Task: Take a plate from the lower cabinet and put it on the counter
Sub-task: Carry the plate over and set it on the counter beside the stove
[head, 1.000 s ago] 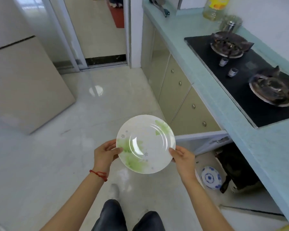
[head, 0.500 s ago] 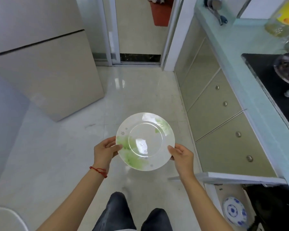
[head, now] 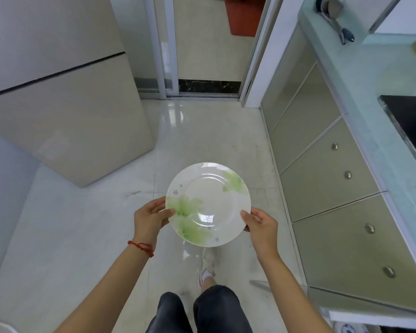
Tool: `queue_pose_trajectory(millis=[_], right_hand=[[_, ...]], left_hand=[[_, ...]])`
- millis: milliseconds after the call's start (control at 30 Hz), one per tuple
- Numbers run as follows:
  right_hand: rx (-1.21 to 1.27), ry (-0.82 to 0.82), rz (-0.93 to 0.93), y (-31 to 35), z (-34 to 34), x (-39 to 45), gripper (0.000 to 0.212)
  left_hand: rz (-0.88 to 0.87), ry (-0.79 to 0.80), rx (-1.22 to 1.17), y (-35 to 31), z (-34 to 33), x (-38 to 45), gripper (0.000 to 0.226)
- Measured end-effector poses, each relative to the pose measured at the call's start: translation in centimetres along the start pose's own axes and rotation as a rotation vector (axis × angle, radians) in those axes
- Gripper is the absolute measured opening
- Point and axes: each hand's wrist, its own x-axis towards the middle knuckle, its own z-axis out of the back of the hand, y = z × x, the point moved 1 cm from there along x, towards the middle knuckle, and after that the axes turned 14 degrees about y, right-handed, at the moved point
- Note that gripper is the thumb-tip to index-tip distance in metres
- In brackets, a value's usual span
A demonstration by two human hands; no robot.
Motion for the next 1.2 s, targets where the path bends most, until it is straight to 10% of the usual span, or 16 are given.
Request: queue_pose_trajectory(millis=[1200], right_hand=[[0.095,-0.195,-0.041,15.5,-2.5,43.3,0.013]], left_hand=[[0.091,0.184,0.136,-20.8,-9.8,45.7,0.031]])
